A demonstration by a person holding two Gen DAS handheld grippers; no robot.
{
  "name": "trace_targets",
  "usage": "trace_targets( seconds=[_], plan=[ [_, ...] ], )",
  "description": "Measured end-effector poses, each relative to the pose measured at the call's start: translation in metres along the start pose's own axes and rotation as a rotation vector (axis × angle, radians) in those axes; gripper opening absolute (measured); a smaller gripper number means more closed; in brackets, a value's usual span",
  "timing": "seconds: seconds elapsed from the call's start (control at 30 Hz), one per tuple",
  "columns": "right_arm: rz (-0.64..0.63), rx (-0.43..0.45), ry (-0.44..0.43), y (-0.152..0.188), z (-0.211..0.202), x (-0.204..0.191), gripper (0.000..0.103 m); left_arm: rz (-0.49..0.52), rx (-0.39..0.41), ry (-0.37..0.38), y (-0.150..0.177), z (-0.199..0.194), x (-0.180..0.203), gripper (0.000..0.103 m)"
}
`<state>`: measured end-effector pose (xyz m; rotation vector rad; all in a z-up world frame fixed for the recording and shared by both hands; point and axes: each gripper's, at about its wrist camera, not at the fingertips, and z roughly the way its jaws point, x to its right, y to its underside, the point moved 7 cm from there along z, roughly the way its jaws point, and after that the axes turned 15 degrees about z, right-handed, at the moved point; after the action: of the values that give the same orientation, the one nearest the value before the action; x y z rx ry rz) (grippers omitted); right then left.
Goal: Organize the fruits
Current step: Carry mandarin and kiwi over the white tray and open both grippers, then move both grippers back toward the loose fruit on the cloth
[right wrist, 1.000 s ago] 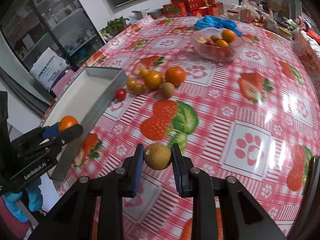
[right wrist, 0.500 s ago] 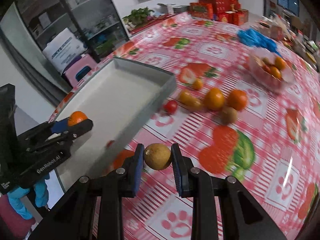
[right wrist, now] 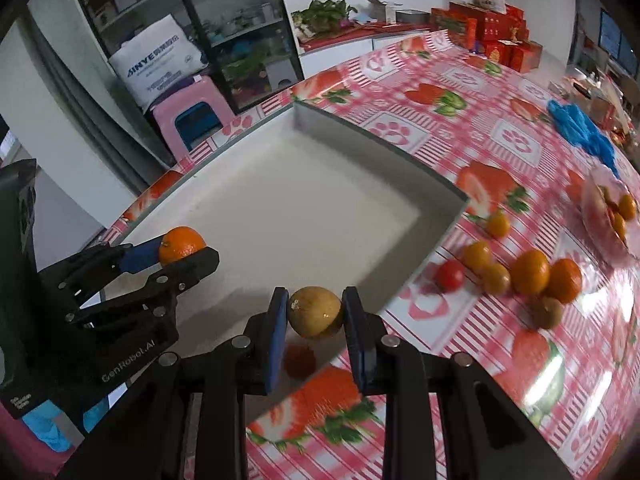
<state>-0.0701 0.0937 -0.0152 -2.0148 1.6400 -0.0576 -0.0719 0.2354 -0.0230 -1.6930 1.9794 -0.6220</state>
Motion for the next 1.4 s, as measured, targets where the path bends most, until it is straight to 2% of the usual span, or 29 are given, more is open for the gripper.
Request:
trace_targets(
  seconds=[0.37, 0.4, 0.43, 0.53, 0.6, 0.67, 0.73, 0.87, 0.97, 1.03, 1.17, 1.4],
  plan=[
    [-0.008, -0.053, 0.028, -0.003, 0.025, -0.007, 0.032, -0.011, -0.012, -0.021, 0.004, 0.012, -0.004, 0.039],
    [-0.007, -0.058, 0.029, -0.003, 0.026, -0.007, 0.039, -0.015, -0.015, -0.022, 0.004, 0.012, -0.005, 0.04],
    [-0.009, -0.057, 0.032, -0.004, 0.026, -0.008, 0.05, -0.021, -0.019, -0.02, 0.005, 0.013, -0.005, 0.04],
    [-0.017, -0.038, 0.044, -0.007, 0.023, -0.007, 0.058, -0.036, -0.015, -0.032, 0.007, 0.011, -0.009, 0.051],
    [-0.002, -0.033, 0.04, -0.008, 0.021, -0.004, 0.065, -0.042, -0.018, -0.053, 0.008, 0.01, -0.012, 0.068],
    [0.018, -0.025, 0.033, -0.009, 0.018, -0.001, 0.073, -0.057, -0.017, -0.068, 0.01, 0.008, -0.017, 0.075],
    [0.029, -0.015, 0.021, -0.01, 0.014, -0.001, 0.078, -0.06, -0.016, -0.053, 0.011, 0.007, -0.018, 0.075],
    [0.027, 0.005, 0.022, -0.012, 0.005, -0.002, 0.082, -0.048, -0.019, -0.075, 0.008, 0.003, -0.018, 0.075],
    [0.035, 0.035, 0.043, -0.015, -0.002, 0.003, 0.089, -0.045, -0.026, -0.064, 0.006, 0.003, -0.012, 0.075],
    [0.044, 0.061, 0.065, -0.018, -0.007, 0.01, 0.103, -0.038, -0.027, -0.068, 0.004, 0.001, -0.009, 0.075],
    [0.074, 0.112, 0.084, -0.022, -0.02, 0.028, 0.103, -0.015, -0.033, -0.064, 0.0, -0.001, 0.001, 0.075],
    [0.18, 0.098, 0.066, -0.021, -0.033, 0.073, 0.103, 0.021, -0.026, -0.049, -0.013, -0.012, 0.02, 0.075]
  ],
)
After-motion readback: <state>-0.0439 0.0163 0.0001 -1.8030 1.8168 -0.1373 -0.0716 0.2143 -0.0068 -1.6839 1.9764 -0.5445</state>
